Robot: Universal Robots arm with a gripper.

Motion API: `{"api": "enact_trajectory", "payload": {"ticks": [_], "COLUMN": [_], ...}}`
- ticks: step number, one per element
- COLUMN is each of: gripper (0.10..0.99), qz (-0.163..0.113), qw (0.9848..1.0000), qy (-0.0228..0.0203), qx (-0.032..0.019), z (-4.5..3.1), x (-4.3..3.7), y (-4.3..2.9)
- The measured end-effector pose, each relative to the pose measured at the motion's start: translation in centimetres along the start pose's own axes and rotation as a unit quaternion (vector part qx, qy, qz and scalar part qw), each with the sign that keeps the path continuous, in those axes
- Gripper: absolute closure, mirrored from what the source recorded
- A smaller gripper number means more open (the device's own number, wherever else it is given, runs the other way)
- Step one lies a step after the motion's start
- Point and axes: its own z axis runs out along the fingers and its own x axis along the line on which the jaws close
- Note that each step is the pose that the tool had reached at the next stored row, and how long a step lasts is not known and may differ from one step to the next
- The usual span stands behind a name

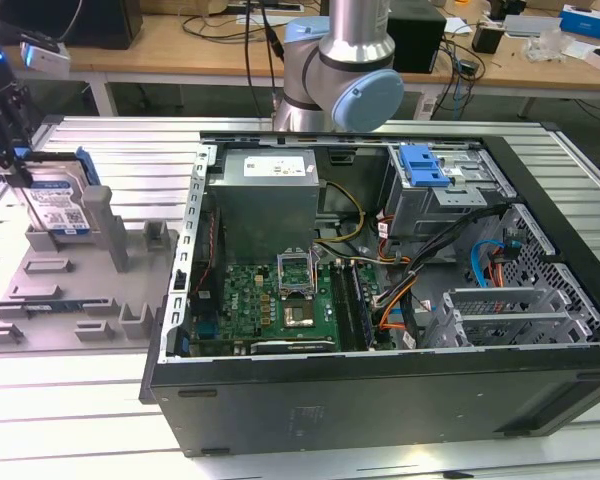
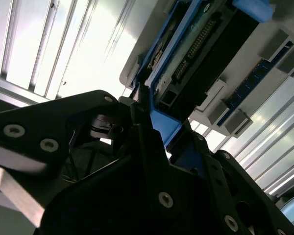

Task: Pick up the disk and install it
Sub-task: 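Pick up the disk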

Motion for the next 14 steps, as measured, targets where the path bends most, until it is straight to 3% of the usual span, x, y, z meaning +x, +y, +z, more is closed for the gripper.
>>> {"api": "enact_trajectory", "payload": {"ticks": [14], "gripper": [0.718], "qz": [0.0], "qw": [1.0], "qy": [-0.0005], "qx": [0.0], "z": [-2.65], "x": [0.06], "y": [-0.02]}}
